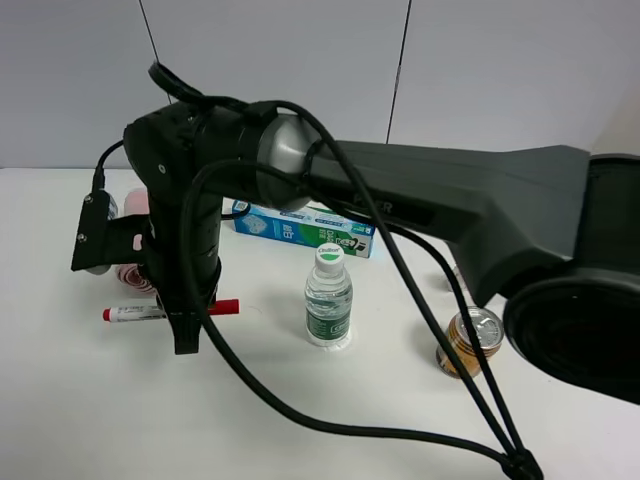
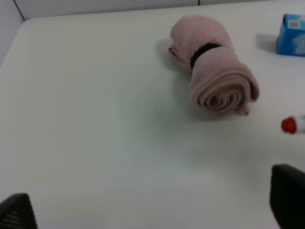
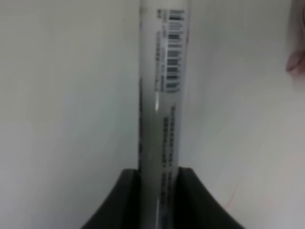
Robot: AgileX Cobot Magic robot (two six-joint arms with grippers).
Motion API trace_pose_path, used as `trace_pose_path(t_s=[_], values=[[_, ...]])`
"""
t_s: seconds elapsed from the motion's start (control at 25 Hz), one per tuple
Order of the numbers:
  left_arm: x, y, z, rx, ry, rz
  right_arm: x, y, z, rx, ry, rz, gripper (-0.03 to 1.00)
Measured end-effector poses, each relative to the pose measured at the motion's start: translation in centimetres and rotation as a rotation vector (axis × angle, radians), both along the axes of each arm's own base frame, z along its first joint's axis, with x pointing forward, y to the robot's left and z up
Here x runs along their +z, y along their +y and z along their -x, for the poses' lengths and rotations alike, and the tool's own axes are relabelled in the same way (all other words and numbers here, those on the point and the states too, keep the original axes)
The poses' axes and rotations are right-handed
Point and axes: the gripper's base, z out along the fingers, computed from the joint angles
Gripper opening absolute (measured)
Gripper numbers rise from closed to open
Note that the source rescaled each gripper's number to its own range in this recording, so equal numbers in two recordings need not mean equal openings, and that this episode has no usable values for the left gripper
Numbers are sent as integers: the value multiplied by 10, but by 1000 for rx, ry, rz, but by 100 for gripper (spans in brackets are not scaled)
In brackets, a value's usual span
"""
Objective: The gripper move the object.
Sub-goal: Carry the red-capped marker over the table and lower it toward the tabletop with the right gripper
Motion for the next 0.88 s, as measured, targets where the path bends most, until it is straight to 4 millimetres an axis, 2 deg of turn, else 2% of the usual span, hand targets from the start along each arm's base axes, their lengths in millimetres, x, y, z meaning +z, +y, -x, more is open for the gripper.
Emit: trace_pose_path(t_s=[0.16,0.52,0.88], values=[[0,0,0,0,0,0,-23,6,-5,94,-35,8,0],[0,0,0,0,0,0,-71,14,-10,99,-22,31,0],[0,0,0,0,0,-1,-82,15,-11,86,6,27,0]])
